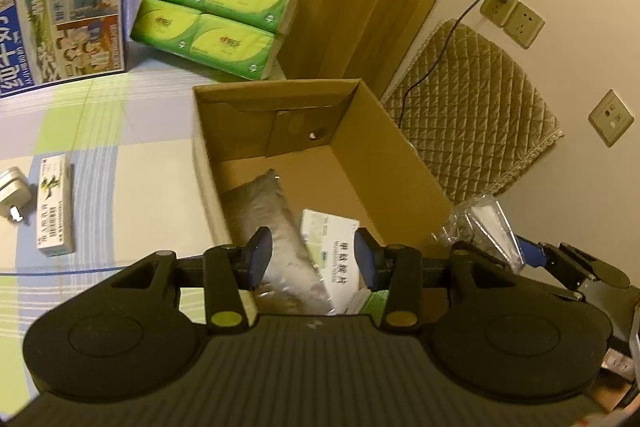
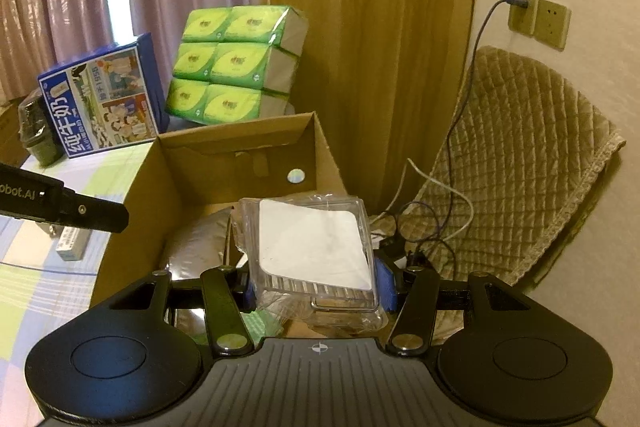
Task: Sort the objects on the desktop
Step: 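Open the left tool to drop the foil bag while the right tool drops the case into the box, then withdraw both tools from the cardboard box back over the table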
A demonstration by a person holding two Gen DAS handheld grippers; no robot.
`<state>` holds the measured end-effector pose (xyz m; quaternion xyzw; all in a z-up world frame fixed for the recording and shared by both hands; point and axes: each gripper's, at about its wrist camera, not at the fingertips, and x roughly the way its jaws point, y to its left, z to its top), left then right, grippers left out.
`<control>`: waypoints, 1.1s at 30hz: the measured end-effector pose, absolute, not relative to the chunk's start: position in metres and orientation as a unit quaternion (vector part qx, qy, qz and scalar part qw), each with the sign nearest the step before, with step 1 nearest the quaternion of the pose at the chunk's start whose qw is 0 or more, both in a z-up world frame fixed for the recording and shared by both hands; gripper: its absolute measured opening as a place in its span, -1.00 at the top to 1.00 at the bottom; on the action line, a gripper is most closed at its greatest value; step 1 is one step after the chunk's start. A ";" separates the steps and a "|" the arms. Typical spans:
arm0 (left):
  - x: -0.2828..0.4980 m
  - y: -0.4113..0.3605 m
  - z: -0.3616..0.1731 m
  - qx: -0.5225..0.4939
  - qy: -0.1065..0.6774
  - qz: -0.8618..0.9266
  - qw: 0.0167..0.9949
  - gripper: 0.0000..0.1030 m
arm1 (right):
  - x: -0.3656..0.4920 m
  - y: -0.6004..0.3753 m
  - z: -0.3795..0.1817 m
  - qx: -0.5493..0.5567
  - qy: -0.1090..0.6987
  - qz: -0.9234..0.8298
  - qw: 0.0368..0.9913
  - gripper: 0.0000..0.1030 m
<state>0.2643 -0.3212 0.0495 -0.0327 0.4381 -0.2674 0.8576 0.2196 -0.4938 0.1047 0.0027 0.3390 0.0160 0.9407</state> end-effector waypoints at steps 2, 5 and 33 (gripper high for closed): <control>0.262 -0.317 0.050 -0.032 0.438 -0.267 0.858 0.21 | 0.220 -0.492 0.105 0.005 0.339 0.017 0.941 0.00; 0.258 -0.313 0.052 -0.029 0.434 -0.267 0.860 0.21 | 0.220 -0.493 0.108 0.016 0.330 0.019 0.944 -0.05; 0.175 -0.223 0.065 -0.033 0.413 -0.231 0.880 -0.51 | 0.124 -0.441 0.135 0.046 0.314 0.058 0.946 -0.59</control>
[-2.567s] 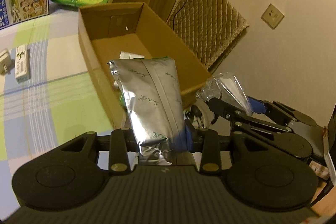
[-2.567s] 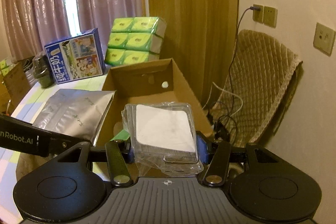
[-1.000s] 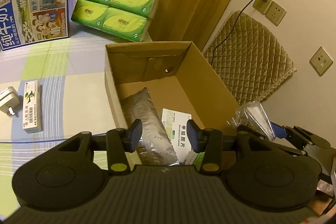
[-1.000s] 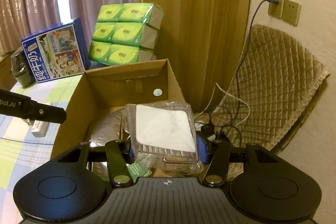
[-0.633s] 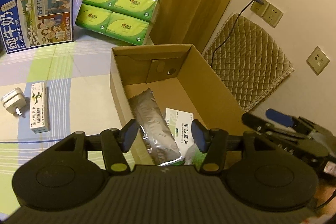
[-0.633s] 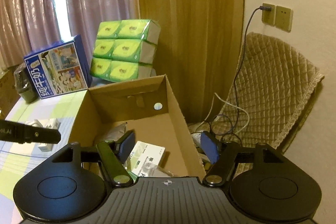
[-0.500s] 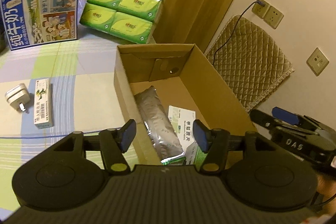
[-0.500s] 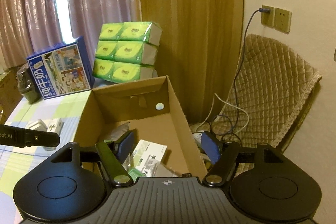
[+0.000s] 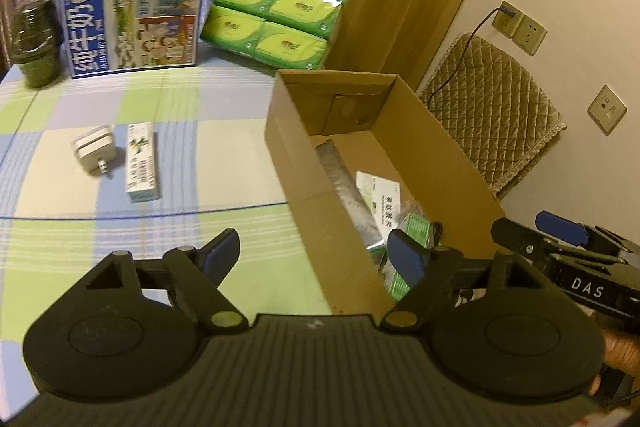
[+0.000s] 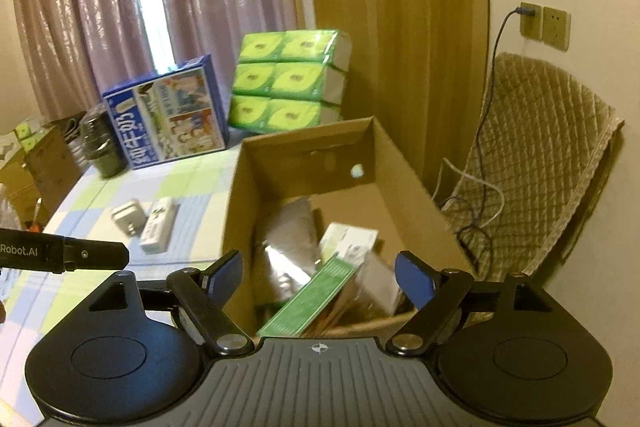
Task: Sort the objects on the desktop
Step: 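Withdraw both tools from the cardboard box back over the table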
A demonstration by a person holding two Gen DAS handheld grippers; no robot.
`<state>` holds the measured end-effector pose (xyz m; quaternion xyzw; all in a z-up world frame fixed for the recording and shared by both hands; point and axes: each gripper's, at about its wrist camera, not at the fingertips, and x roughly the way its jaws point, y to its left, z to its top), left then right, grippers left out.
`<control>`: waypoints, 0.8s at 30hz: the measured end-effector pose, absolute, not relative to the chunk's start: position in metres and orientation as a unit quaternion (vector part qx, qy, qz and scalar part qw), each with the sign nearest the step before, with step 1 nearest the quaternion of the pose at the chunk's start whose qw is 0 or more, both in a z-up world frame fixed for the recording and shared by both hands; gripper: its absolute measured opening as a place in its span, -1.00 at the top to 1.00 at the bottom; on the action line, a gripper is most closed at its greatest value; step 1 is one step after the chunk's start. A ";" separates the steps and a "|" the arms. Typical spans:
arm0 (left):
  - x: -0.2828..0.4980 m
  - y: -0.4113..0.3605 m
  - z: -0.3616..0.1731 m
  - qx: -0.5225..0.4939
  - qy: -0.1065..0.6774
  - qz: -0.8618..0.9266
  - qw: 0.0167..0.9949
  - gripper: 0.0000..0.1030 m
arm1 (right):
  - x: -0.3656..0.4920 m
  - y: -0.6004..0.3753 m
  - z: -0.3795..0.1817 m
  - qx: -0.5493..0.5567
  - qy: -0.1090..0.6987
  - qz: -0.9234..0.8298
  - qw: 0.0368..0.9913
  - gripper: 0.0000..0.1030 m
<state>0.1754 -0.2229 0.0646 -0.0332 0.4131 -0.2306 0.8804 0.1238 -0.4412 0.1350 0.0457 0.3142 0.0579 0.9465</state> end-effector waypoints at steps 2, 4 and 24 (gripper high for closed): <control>0.167 -0.215 0.064 -0.030 0.411 -0.226 0.883 -0.61 | 0.115 -0.434 0.135 0.049 0.314 0.063 0.946 -0.70; 0.155 -0.205 0.063 -0.023 0.404 -0.221 0.887 -0.74 | 0.107 -0.426 0.134 0.047 0.314 0.069 0.946 -0.77; 0.098 -0.127 0.029 -0.004 0.423 -0.162 0.891 -0.97 | 0.070 -0.370 0.119 0.048 0.336 0.106 0.935 -0.96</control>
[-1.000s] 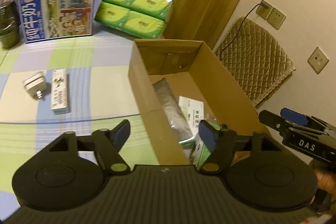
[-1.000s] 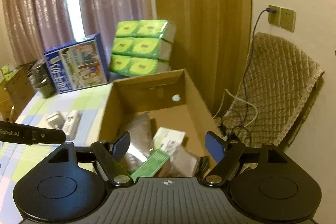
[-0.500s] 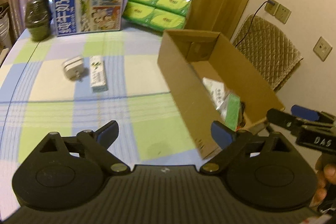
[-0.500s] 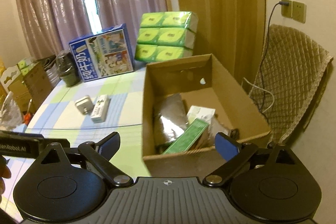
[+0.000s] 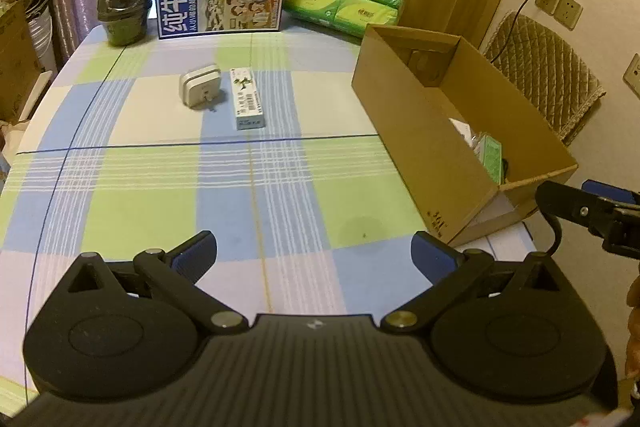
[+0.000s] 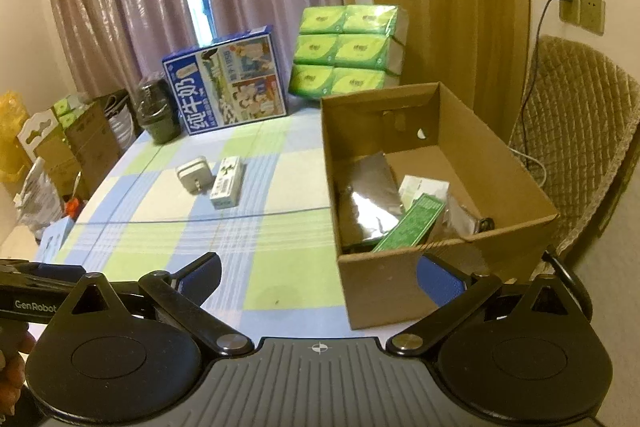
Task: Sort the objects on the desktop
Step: 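Withdraw both tools from the cardboard box back over the table, then reach the left tool to the white plug while the right tool reaches the white ointment box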
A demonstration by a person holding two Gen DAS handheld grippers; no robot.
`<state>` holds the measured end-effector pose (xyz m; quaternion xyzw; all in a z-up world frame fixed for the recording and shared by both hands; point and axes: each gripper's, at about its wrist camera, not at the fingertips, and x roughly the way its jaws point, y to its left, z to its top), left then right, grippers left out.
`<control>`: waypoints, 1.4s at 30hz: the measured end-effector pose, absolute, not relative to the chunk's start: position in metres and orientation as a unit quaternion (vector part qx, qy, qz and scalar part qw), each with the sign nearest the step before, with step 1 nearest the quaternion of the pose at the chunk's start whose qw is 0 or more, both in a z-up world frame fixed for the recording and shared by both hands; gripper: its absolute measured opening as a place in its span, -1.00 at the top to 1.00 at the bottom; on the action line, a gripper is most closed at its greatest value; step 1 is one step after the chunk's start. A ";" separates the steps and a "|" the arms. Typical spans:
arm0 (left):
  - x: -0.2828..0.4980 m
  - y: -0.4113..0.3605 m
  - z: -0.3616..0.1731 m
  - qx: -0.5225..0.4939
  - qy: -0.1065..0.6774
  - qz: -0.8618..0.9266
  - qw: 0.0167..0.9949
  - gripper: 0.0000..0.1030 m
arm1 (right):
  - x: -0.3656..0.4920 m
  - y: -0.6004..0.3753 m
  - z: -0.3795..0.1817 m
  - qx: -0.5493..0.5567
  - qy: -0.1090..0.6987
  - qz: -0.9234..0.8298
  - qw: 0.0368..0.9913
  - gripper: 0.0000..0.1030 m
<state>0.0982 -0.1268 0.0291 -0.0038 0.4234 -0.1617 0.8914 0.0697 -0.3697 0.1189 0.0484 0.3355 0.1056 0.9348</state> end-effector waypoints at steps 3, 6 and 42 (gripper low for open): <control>0.094 -0.122 0.027 -0.002 0.426 -0.158 0.891 -0.97 | 0.066 -0.365 0.117 0.048 0.340 0.109 0.933 -0.96; 0.089 -0.117 0.023 -0.003 0.429 -0.157 0.890 -0.97 | 0.063 -0.359 0.114 0.046 0.346 0.113 0.930 -0.96; 0.135 -0.016 0.005 0.005 0.410 -0.081 0.908 -0.97 | 0.112 -0.262 0.066 0.017 0.378 0.170 0.910 -0.96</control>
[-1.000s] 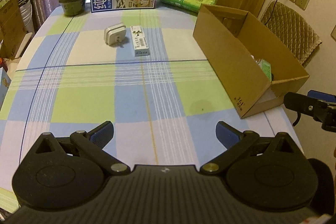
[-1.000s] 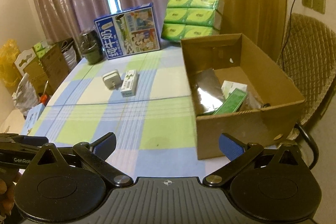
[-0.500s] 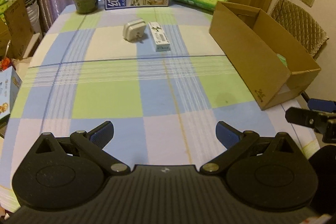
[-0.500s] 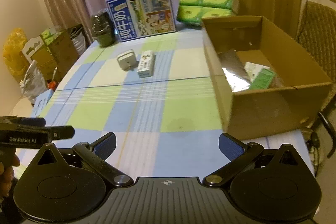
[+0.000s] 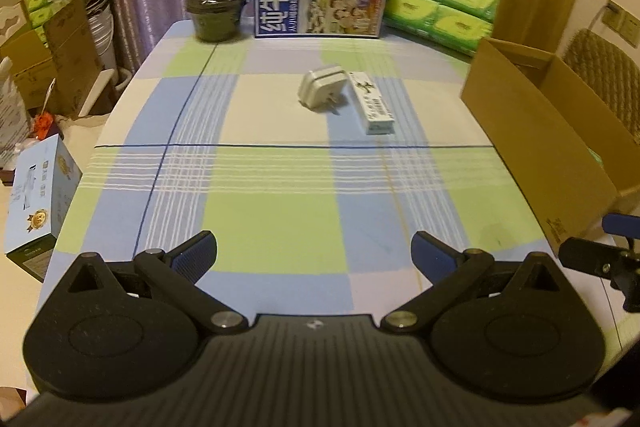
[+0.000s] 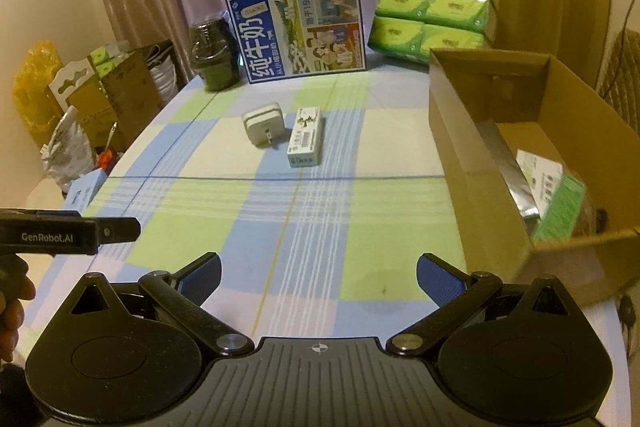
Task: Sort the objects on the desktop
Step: 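Reach the left tool to the white plug while the right tool reaches the white ointment box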
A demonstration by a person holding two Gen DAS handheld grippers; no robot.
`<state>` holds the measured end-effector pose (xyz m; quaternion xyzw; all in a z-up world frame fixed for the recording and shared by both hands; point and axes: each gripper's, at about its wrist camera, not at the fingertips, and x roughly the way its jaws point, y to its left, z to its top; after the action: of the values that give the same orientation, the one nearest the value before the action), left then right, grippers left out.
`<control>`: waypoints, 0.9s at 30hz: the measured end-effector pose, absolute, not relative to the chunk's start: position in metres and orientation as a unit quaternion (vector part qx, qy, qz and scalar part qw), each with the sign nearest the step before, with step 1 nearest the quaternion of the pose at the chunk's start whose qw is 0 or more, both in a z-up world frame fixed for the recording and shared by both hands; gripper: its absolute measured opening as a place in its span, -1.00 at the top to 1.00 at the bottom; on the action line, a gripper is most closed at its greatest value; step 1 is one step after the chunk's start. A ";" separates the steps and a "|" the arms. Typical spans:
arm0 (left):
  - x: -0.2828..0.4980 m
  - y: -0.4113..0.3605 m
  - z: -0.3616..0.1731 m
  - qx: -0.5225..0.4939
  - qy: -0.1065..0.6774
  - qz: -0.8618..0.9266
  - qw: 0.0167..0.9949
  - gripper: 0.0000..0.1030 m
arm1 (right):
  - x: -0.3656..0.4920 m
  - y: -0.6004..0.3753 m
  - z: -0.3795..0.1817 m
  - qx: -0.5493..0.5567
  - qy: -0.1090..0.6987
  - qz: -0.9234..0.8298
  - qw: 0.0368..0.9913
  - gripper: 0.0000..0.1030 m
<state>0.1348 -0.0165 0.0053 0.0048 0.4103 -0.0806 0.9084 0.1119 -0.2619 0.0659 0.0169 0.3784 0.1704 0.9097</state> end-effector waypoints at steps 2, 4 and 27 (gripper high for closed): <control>0.146 -0.013 0.002 -0.004 0.409 -0.074 0.909 -0.97 | 0.123 -0.257 0.062 0.013 0.377 0.170 0.910 -0.96; 0.157 -0.011 -0.001 -0.008 0.407 -0.068 0.911 -0.97 | 0.135 -0.252 0.057 0.012 0.375 0.172 0.911 -0.96; 0.296 -0.006 -0.069 -0.029 0.371 -0.038 0.927 -0.97 | 0.271 -0.201 -0.020 -0.033 0.358 0.204 0.911 -0.57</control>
<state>0.2956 -0.0059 -0.0689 -0.0288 0.3714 -0.0379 0.9272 0.2707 -0.2011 -0.0199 -0.0332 0.3578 0.2044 0.9105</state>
